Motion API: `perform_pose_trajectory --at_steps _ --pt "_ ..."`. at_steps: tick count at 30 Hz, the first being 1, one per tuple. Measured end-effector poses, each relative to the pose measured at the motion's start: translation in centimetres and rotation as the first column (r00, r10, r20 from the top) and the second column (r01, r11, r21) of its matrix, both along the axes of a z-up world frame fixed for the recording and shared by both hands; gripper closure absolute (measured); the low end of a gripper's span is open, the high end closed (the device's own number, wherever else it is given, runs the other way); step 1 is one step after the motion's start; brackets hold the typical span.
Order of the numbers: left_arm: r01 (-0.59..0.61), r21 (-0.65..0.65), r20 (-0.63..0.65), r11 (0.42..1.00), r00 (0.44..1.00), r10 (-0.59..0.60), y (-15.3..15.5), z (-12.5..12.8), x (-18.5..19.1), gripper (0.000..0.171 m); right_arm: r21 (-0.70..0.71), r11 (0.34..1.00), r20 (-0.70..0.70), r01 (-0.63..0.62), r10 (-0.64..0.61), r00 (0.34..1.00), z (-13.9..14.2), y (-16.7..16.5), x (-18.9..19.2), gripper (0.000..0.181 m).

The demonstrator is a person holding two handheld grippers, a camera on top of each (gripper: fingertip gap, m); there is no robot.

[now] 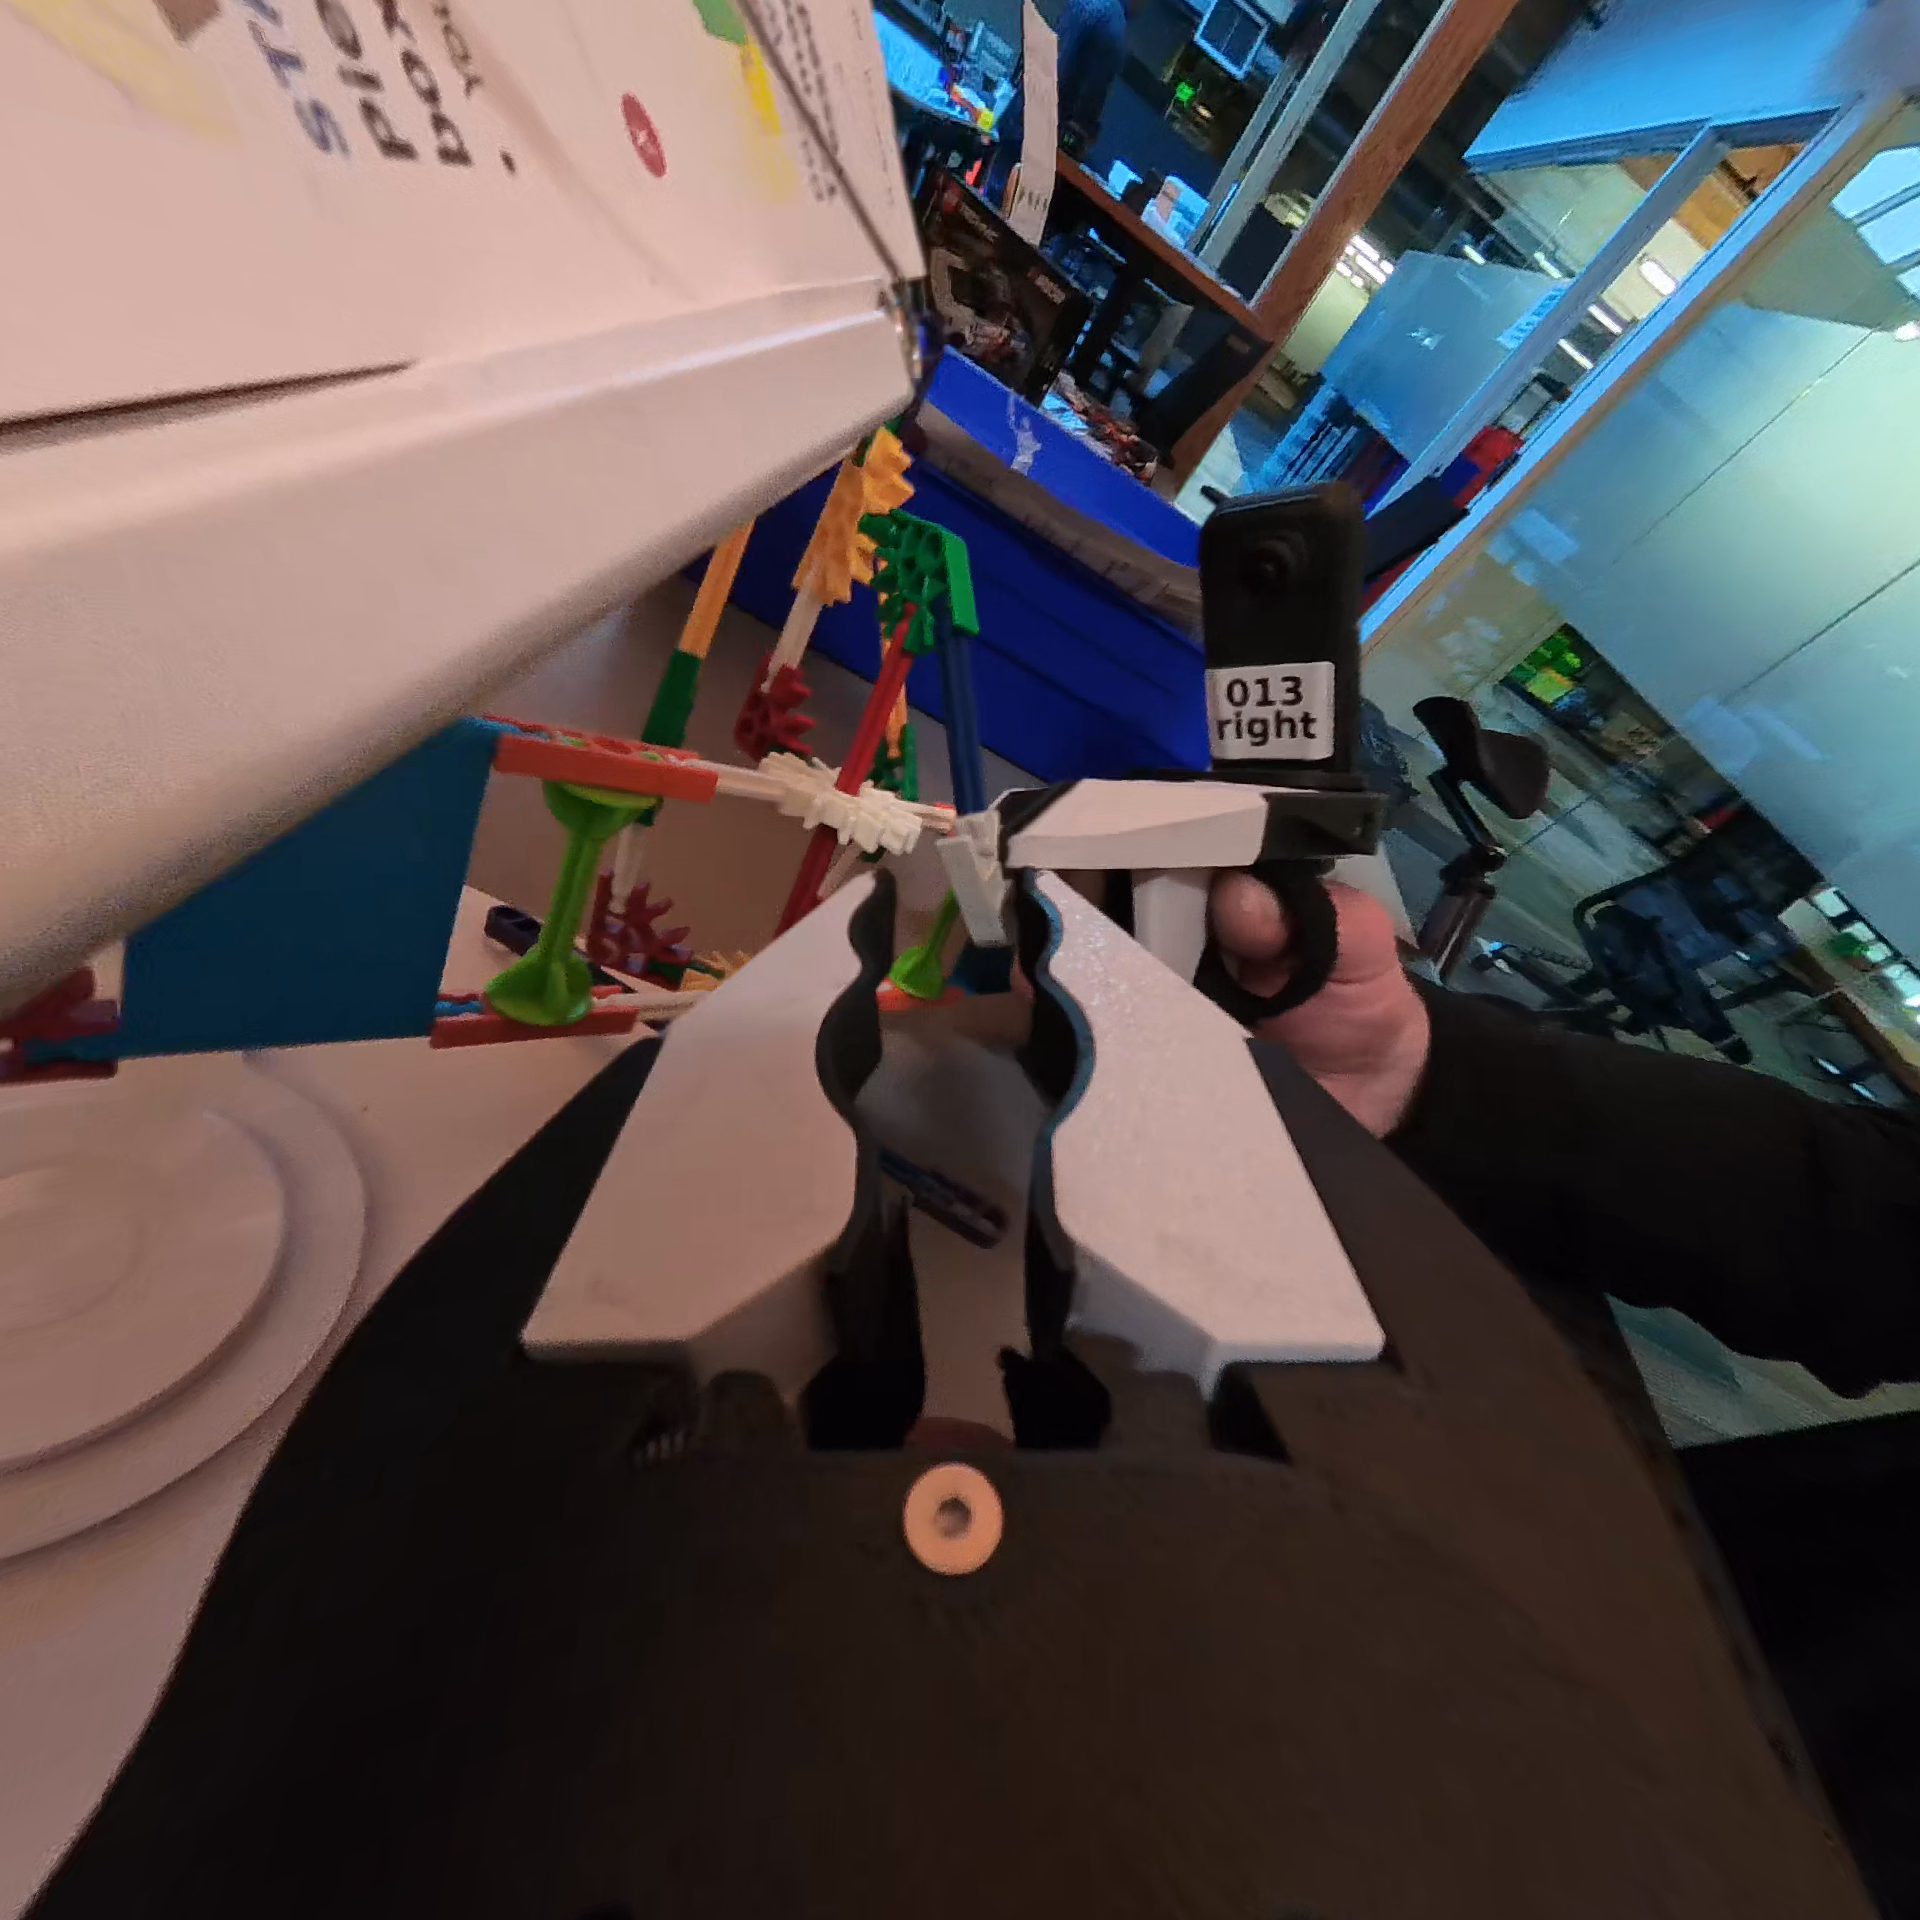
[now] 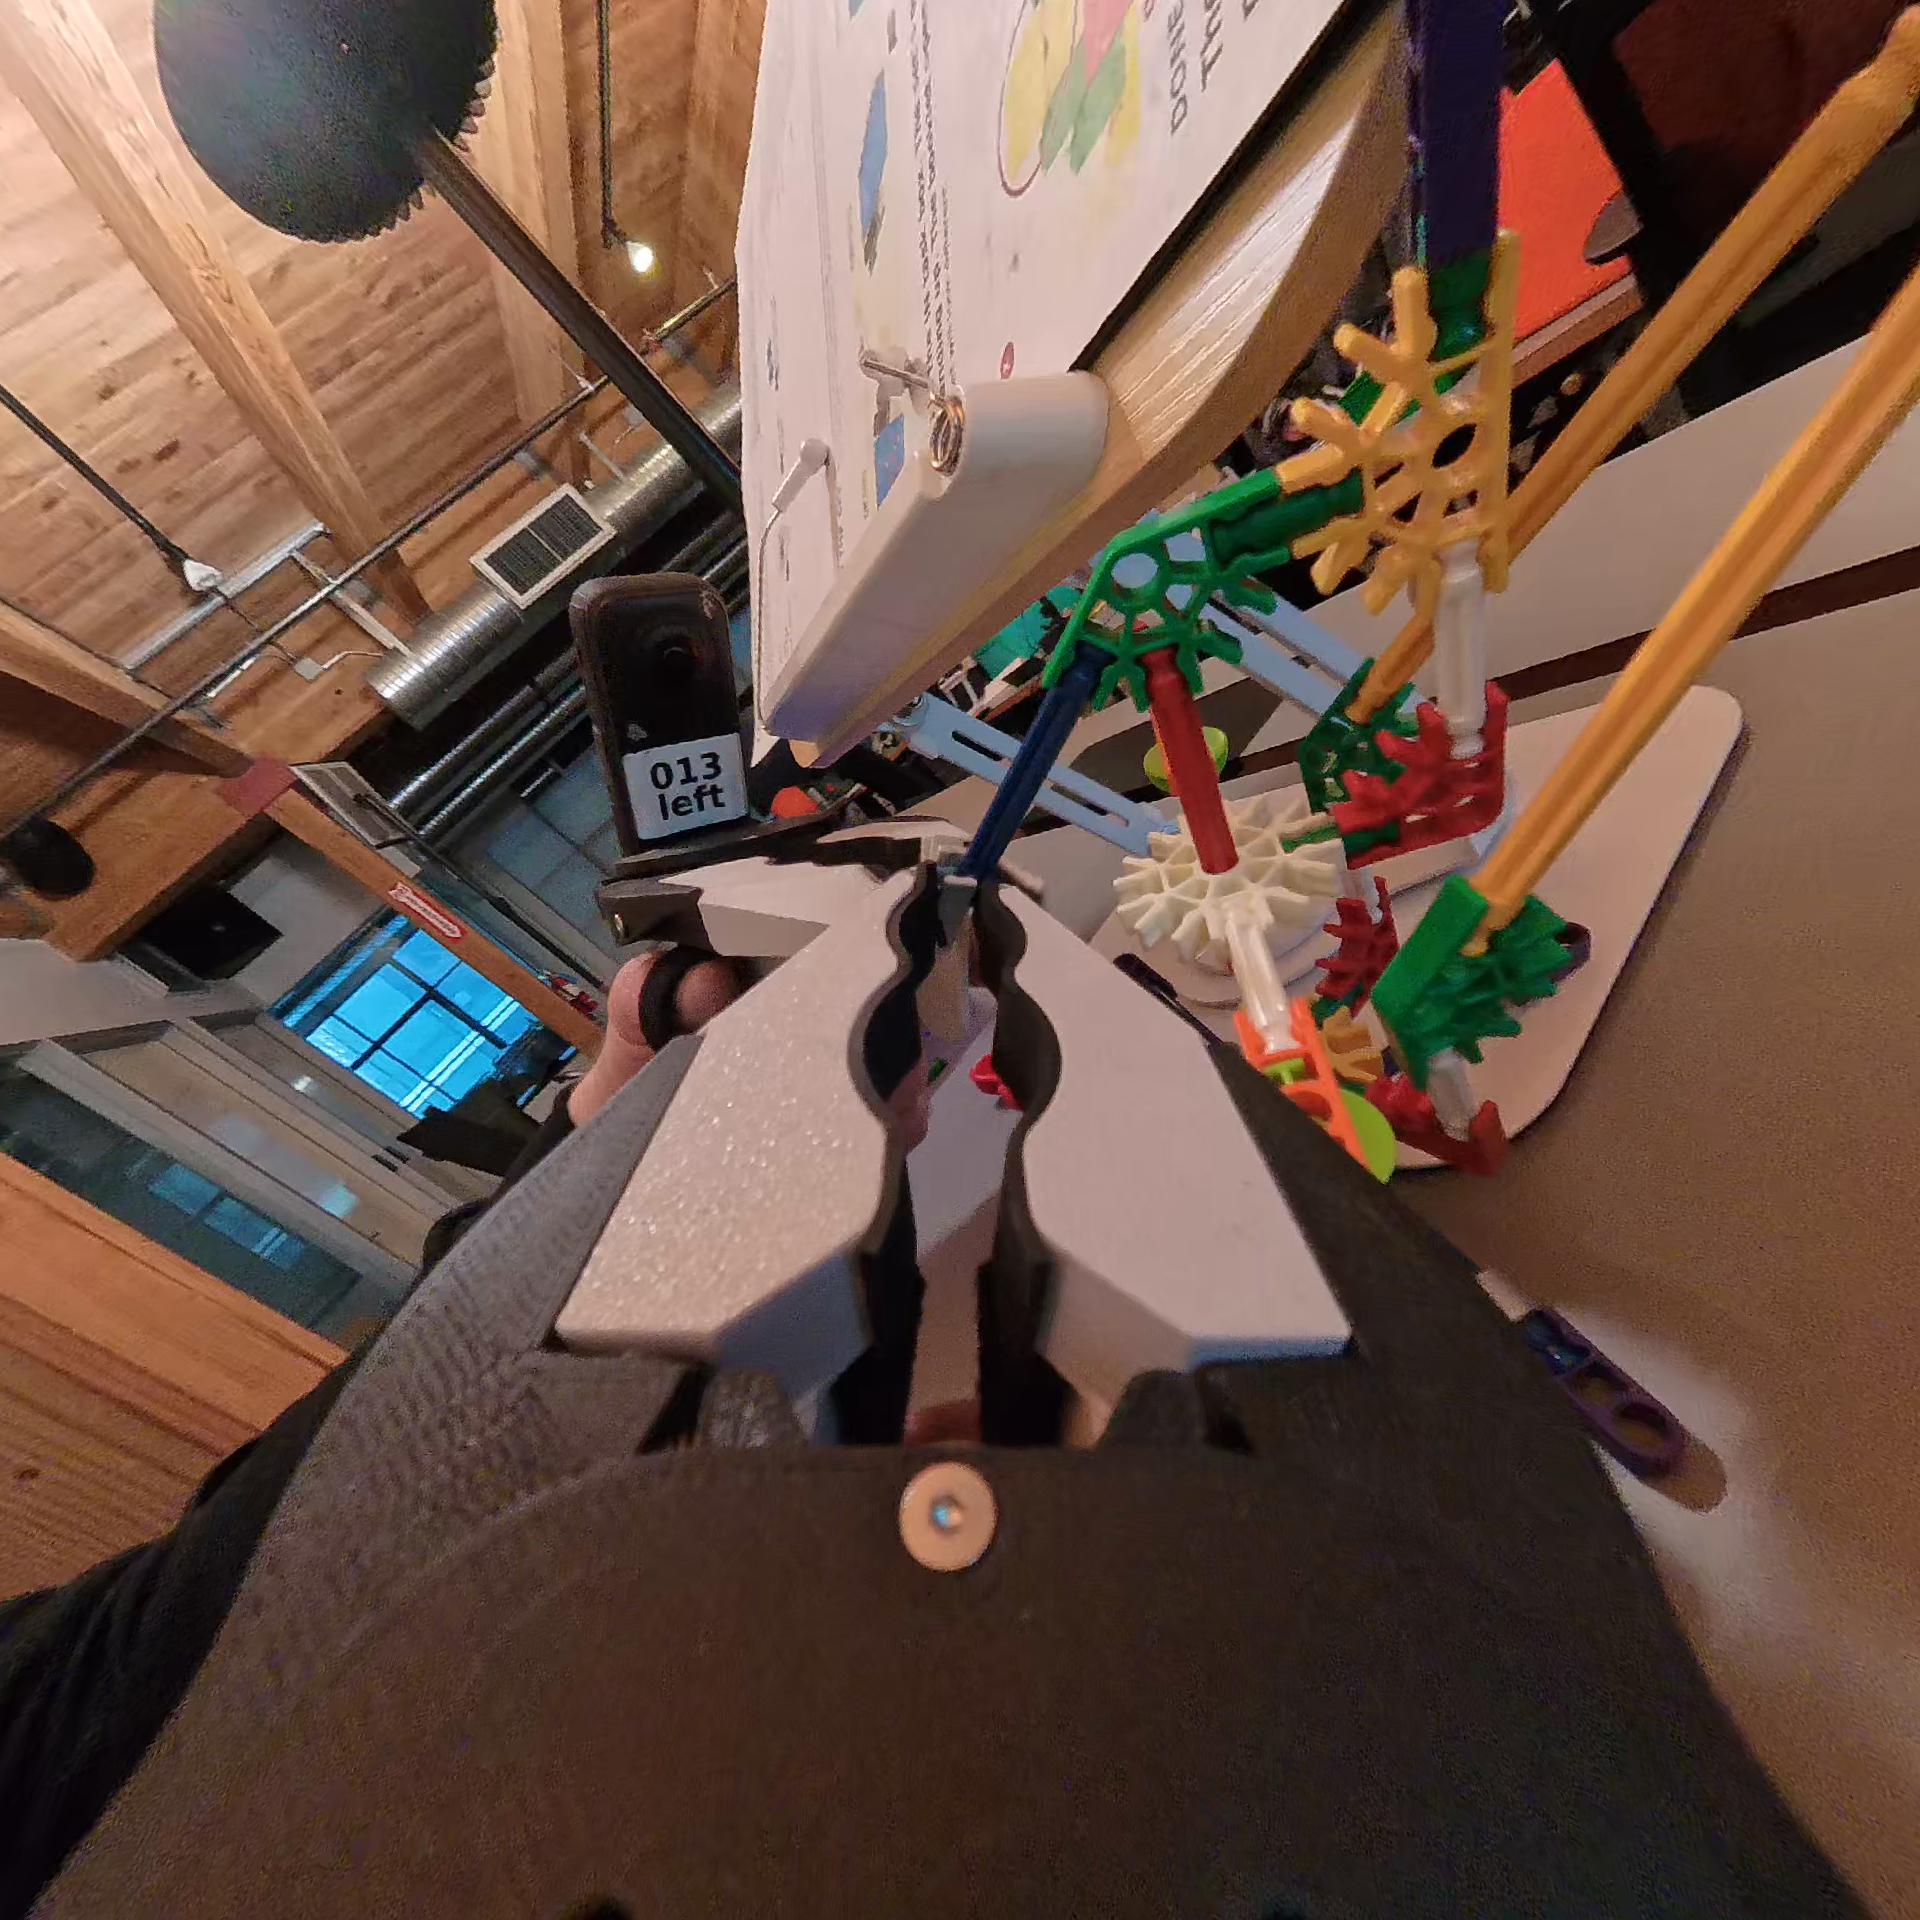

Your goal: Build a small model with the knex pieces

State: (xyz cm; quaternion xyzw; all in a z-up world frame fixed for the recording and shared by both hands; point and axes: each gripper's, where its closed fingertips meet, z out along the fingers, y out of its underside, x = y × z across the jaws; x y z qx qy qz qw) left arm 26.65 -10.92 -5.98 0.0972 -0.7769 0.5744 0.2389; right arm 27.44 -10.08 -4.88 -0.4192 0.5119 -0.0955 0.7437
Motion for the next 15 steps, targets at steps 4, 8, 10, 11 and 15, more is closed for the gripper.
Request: perform_pose_trajectory --at_steps 4,8,10,11,15 --pt "0.009 -0.04 -0.013 0.999 1.0 -0.01 -0.45 0.38 -0.5 0.153 0.016 1.0 0.016 -0.016 0.016 1.0 0.34 -0.26 -0.42 0.178" --pt "0.054 -0.059 -0.081 0.997 0.995 -0.059 0.17 0.41 -0.72 0.163 0.037 0.999 0.008 -0.033 0.033 0.999 0.13 0.14 -0.3 0.177" --pt "0.056 -0.048 -0.086 0.997 0.994 -0.06 0.26 0.59 -0.82 0.166 0.091 0.994 0.018 -0.055 0.053 0.998 0.42 0.16 -0.33 0.176" --pt "0.055 -0.045 -0.086 0.997 0.995 -0.059 0.16 0.66 -0.86 0.167 0.104 0.993 0.017 -0.05 0.048 0.999 0.44 0.0 -0.3 0.174" --pt "0.057 -0.032 -0.098 0.998 0.993 -0.06 -0.23 0.48 -0.8 0.168 0.141 0.99 0.015 -0.024 0.022 1.0 0.45 -0.68 -0.24 0.173"
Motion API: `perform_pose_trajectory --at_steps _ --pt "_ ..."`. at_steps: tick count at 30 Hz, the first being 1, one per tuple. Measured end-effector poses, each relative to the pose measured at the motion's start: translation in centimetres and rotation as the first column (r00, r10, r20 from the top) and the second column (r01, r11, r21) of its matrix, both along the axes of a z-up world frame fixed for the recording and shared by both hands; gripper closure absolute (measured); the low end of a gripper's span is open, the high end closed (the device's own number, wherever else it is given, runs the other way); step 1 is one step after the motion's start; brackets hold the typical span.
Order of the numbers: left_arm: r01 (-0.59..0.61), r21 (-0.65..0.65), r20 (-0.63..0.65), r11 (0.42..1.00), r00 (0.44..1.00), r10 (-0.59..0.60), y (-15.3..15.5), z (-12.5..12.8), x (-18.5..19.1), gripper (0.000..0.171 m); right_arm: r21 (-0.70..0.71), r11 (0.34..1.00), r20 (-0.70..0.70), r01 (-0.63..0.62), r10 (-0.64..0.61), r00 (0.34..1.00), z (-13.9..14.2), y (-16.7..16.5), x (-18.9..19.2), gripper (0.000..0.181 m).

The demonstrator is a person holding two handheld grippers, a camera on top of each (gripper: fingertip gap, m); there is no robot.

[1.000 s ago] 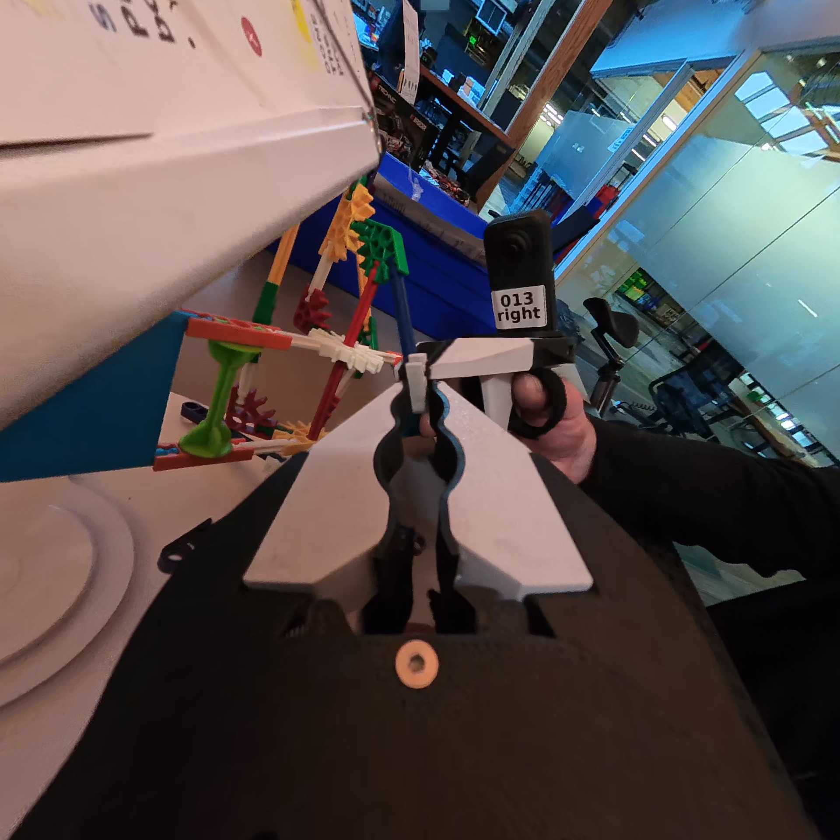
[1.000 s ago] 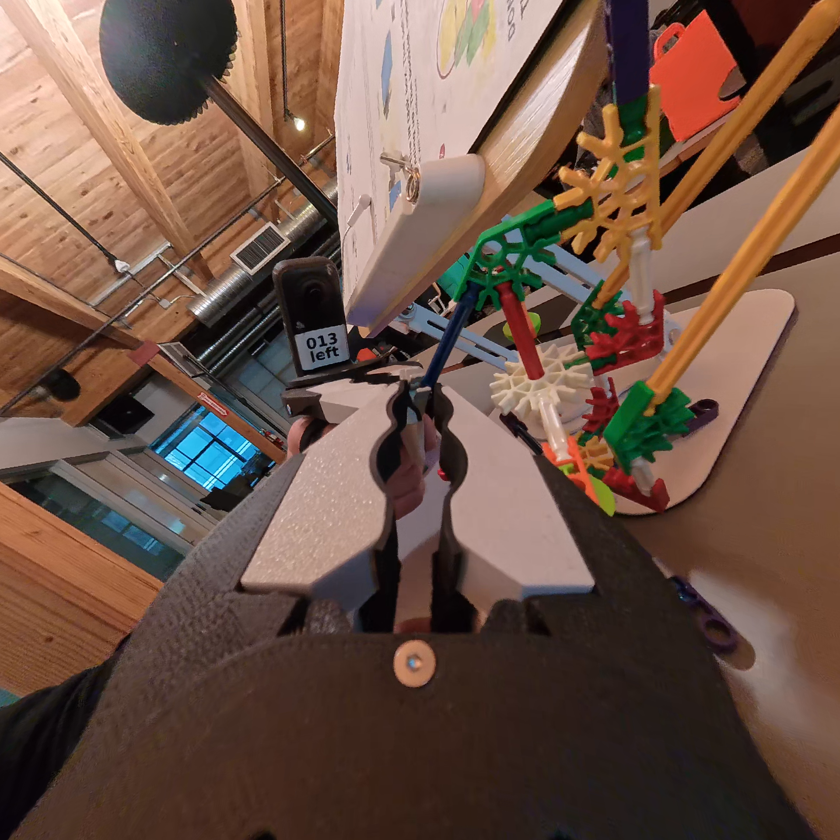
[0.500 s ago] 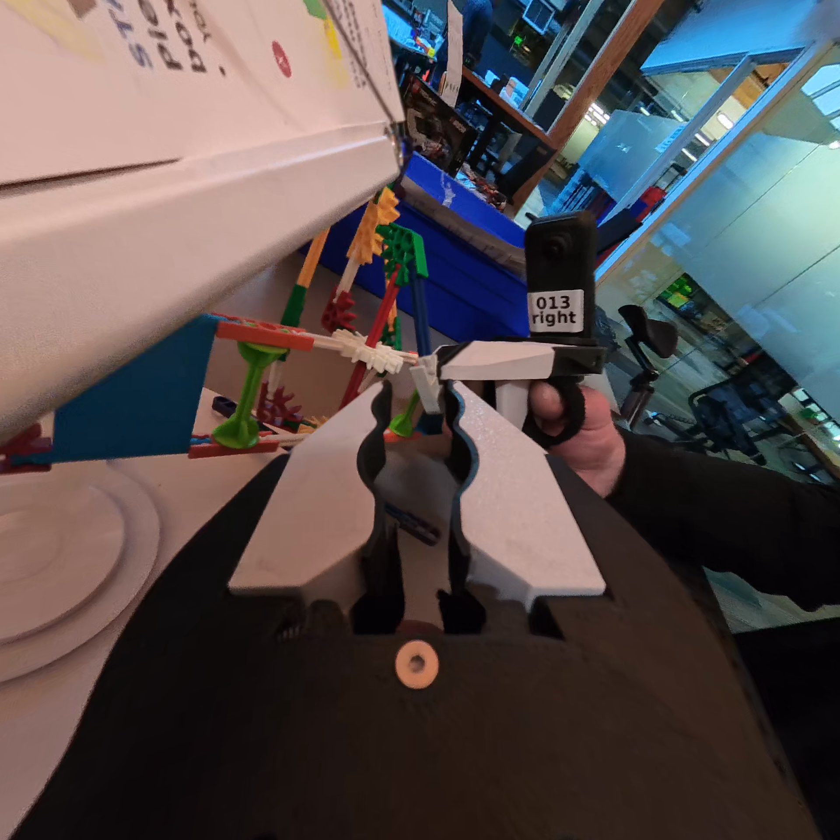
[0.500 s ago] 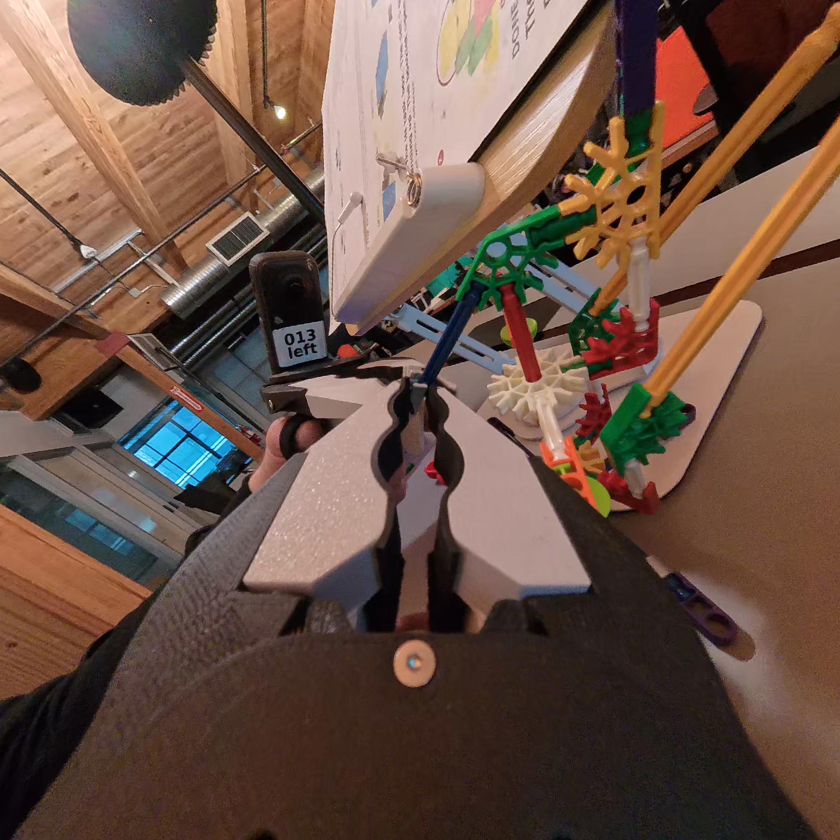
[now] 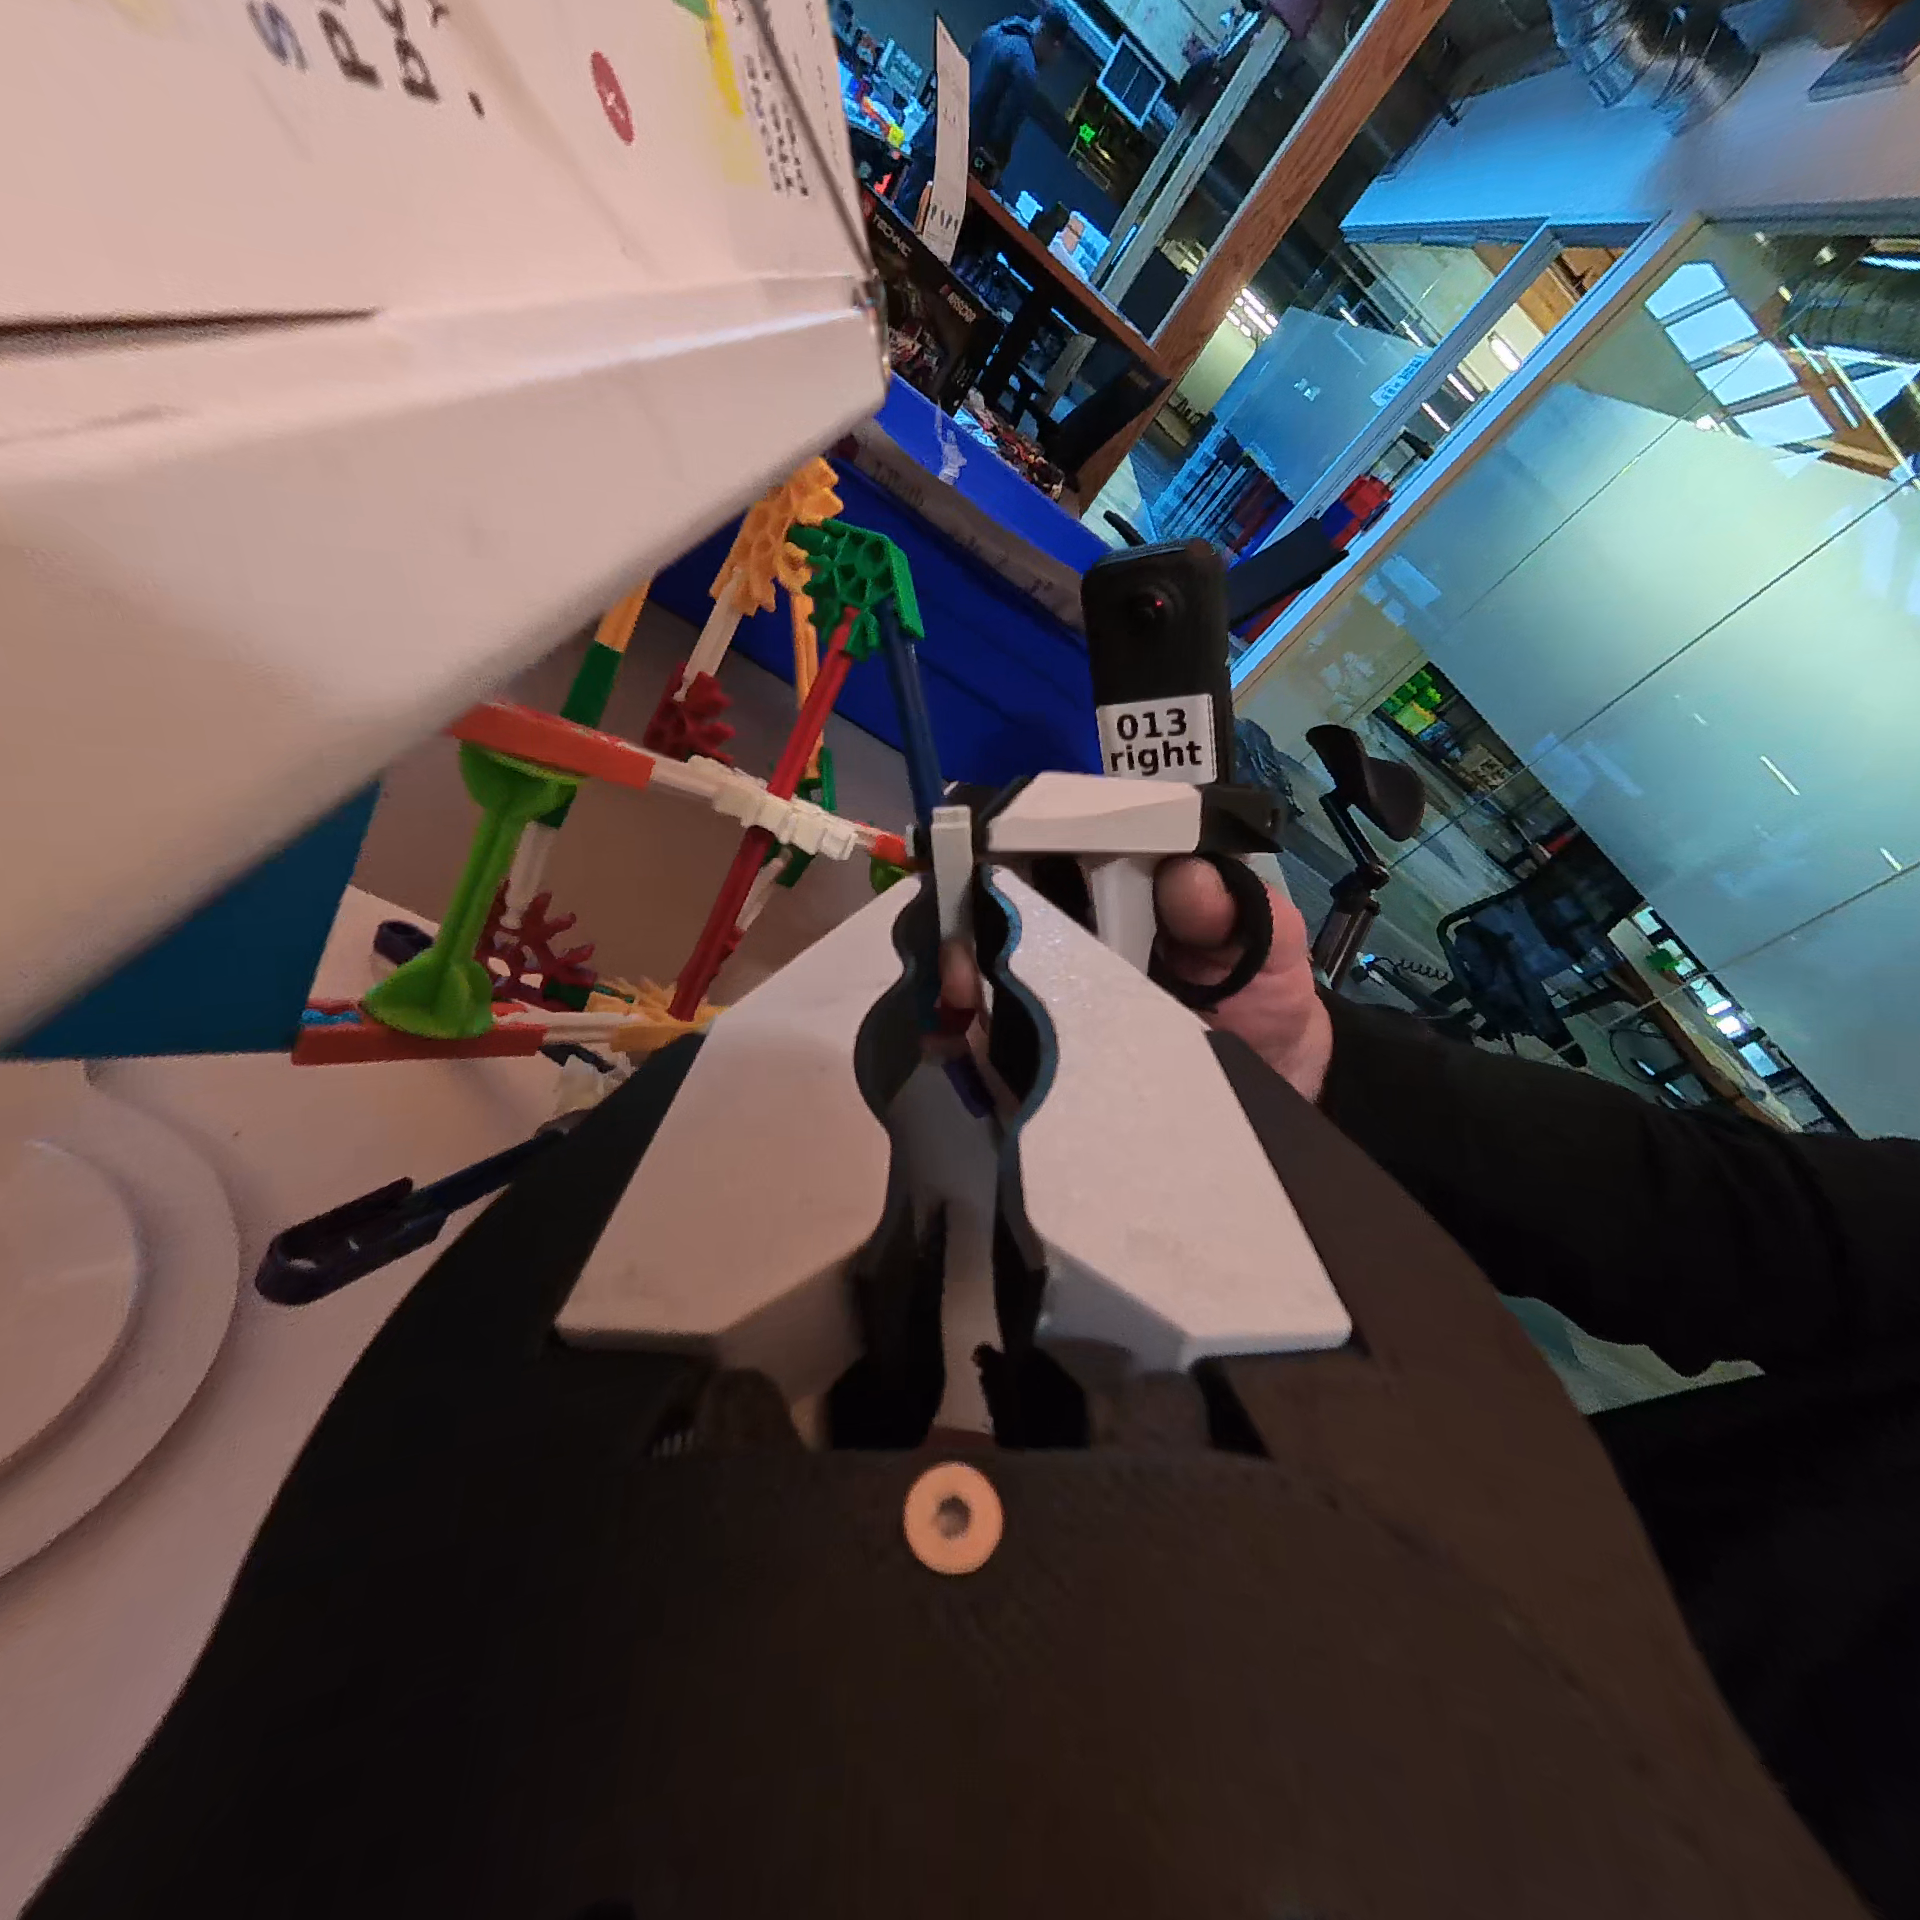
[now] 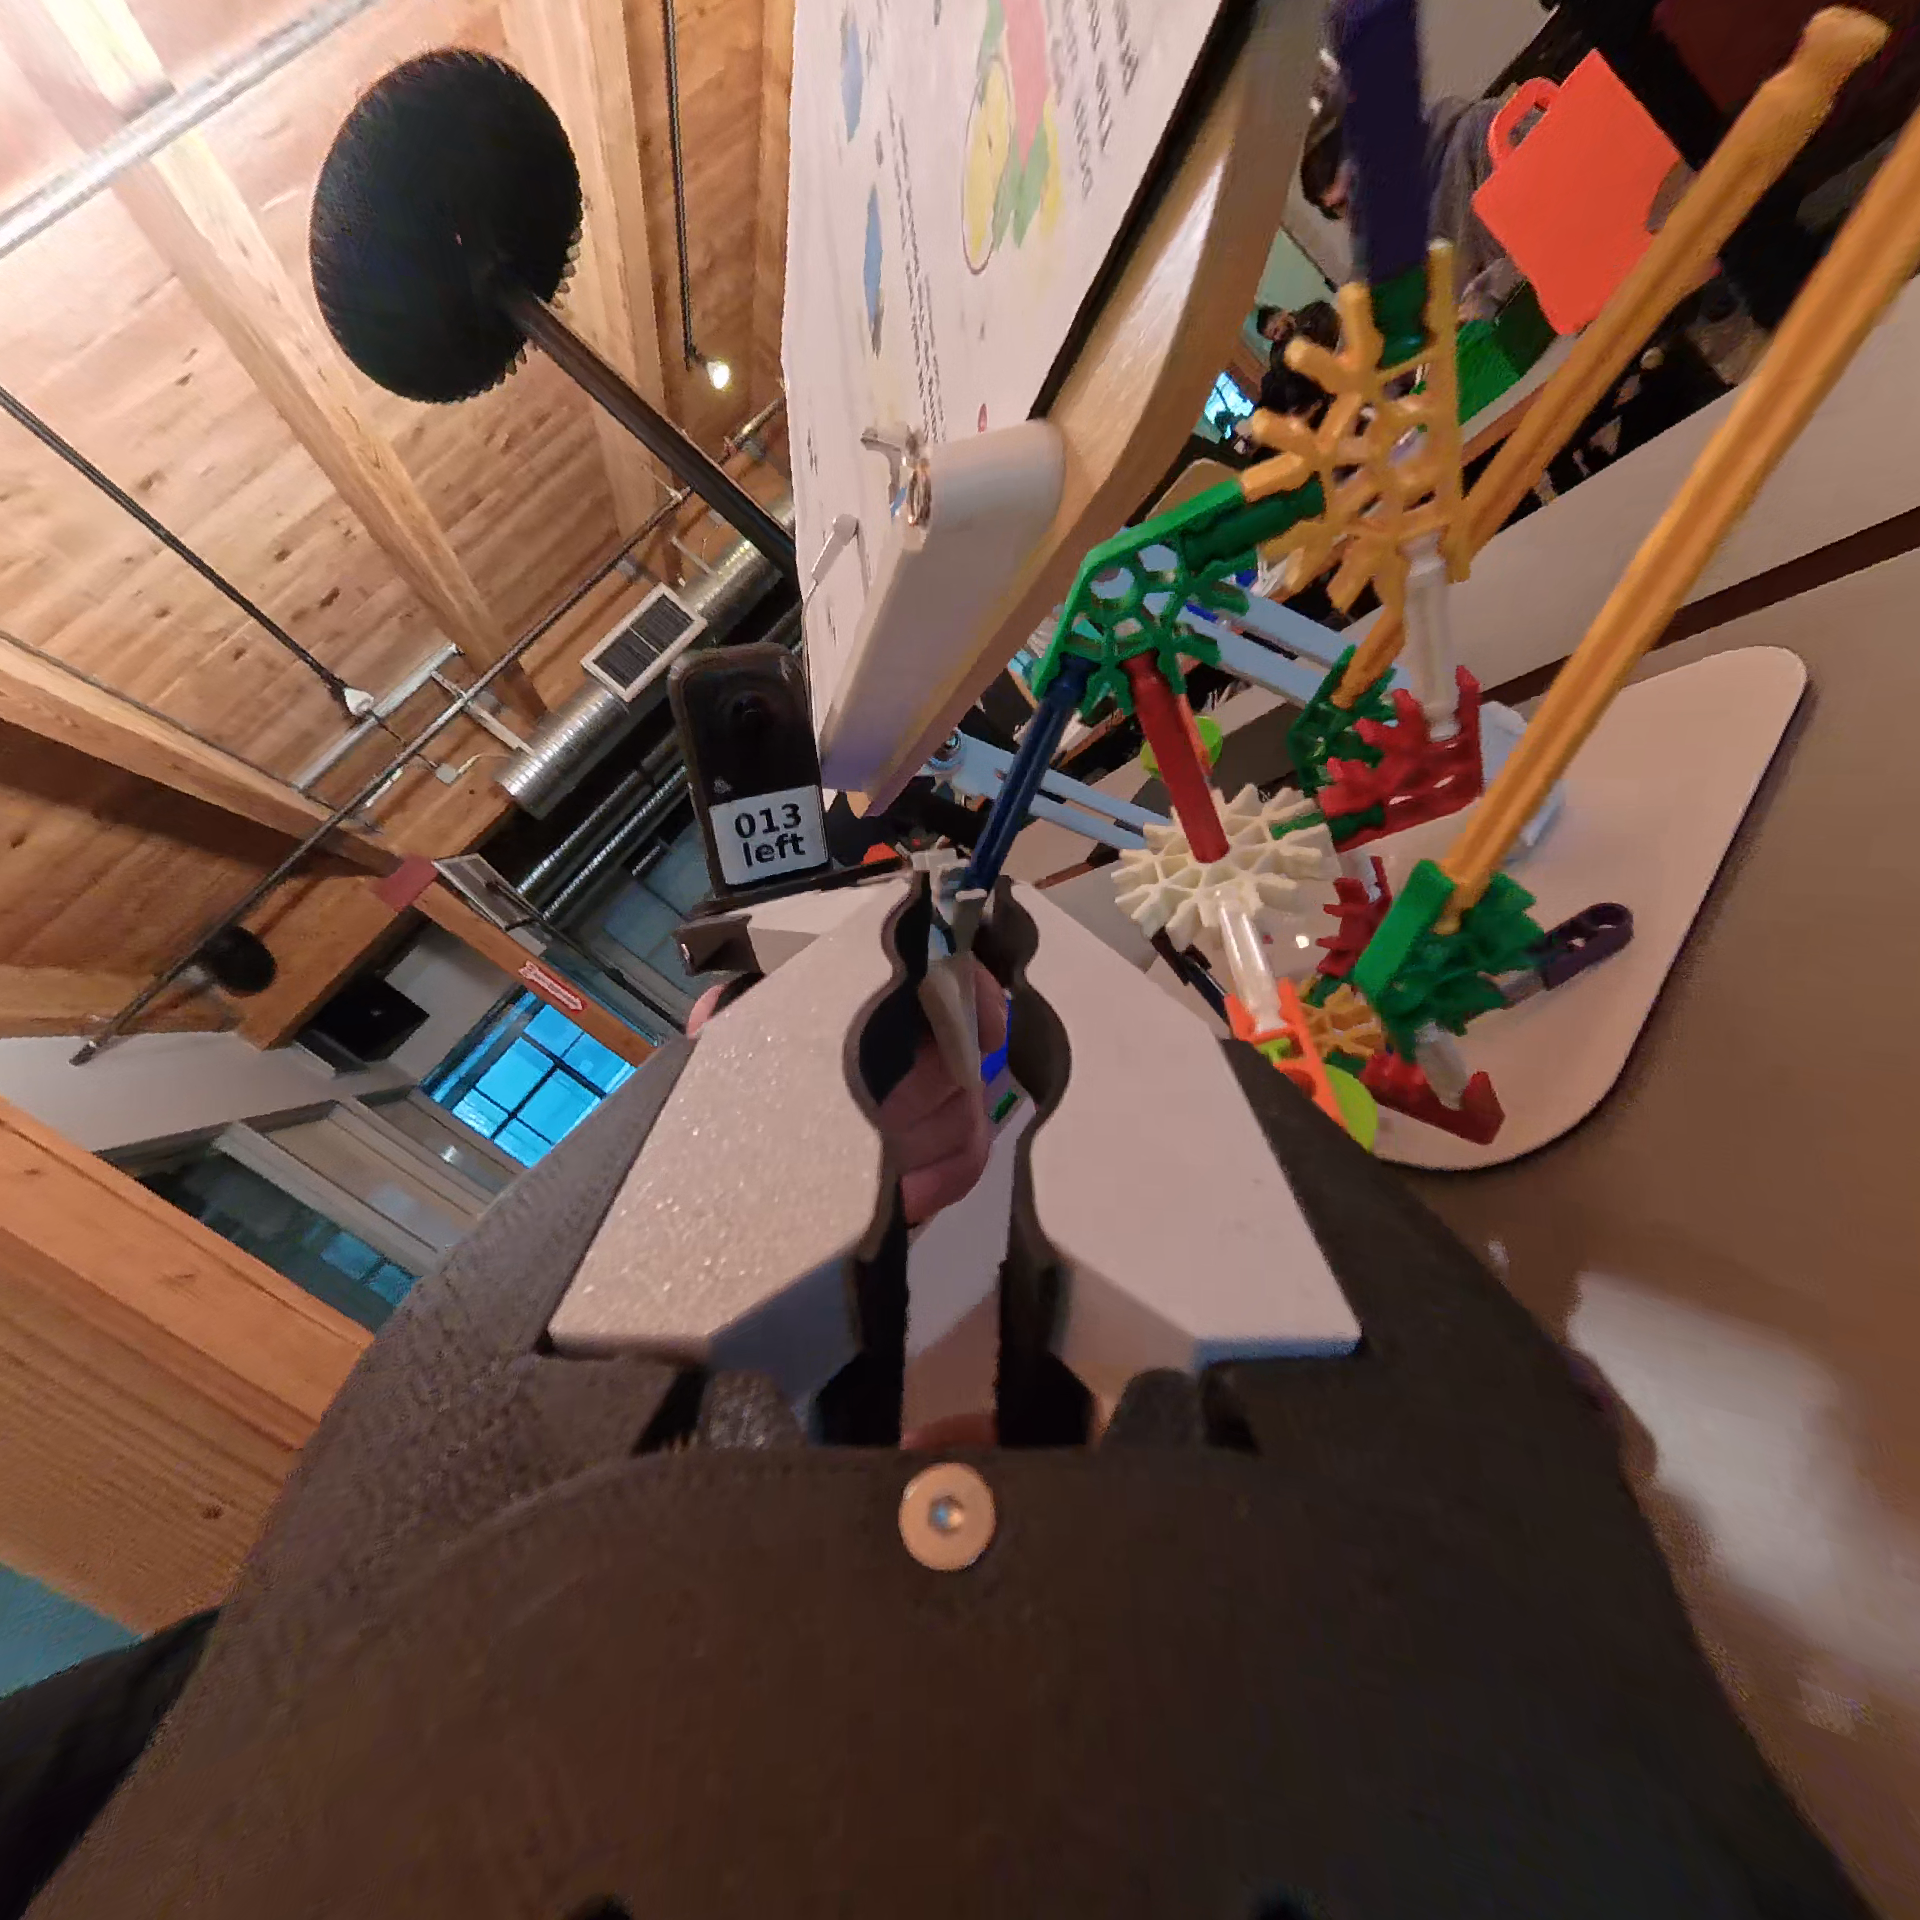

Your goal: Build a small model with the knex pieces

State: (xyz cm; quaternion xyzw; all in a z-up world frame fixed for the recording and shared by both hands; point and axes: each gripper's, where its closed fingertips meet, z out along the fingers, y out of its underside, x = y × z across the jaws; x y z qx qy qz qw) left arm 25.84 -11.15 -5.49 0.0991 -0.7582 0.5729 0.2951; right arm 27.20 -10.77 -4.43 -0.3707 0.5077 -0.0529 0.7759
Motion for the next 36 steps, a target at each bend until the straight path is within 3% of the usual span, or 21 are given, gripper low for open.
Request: perform_pose_trajectory --at_steps 5,13,16,18,20,28,30,36 --pt "0.003 0.018 -0.001 1.0 1.0 -0.003 0.0 -0.1 0.1 0.169 0.05 0.999 0.005 -0.003 0.003 1.0 0.2 -0.5 -0.1 0.174" --pt "-0.011 0.03 0.003 0.999 1.0 0.011 0.2 -0.2 0.6 0.168 0.011 1.0 -0.007 -0.005 0.005 1.0 0.0 0.0 0.5 0.171" --pt "-0.005 0.039 0.002 0.999 1.0 0.005 0.0 -0.4 0.2 0.168 -0.013 1.0 -0.034 -0.028 0.028 0.999 -0.6 0.7 0.8 0.155" --pt "-0.015 0.041 -0.002 0.999 1.0 0.015 -0.2 -0.4 0.4 0.169 -0.018 1.0 -0.014 -0.016 0.015 1.0 -0.2 0.6 0.9 0.169" --pt "-0.023 0.042 -0.002 0.999 1.0 0.023 -0.2 -0.3 0.5 0.168 -0.031 0.999 -0.015 -0.012 0.012 1.0 -0.2 0.6 1.1 0.171" --pt "-0.038 0.023 0.013 0.999 0.999 0.037 -0.2 -0.3 0.5 0.167 -0.077 0.997 -0.015 -0.018 0.017 1.0 -0.3 0.5 1.1 0.173" --pt "-0.085 0.04 0.038 0.996 0.996 0.084 -0.3 -0.5 1.0 0.153 -0.08 0.997 -0.017 -0.015 0.014 1.0 -0.4 0.4 1.0 0.174" --pt "-0.086 0.008 0.011 0.996 0.996 0.086 -0.7 -0.2 0.7 0.15 -0.078 0.997 -0.011 -0.013 0.013 1.0 -0.3 0.0 0.9 0.174"
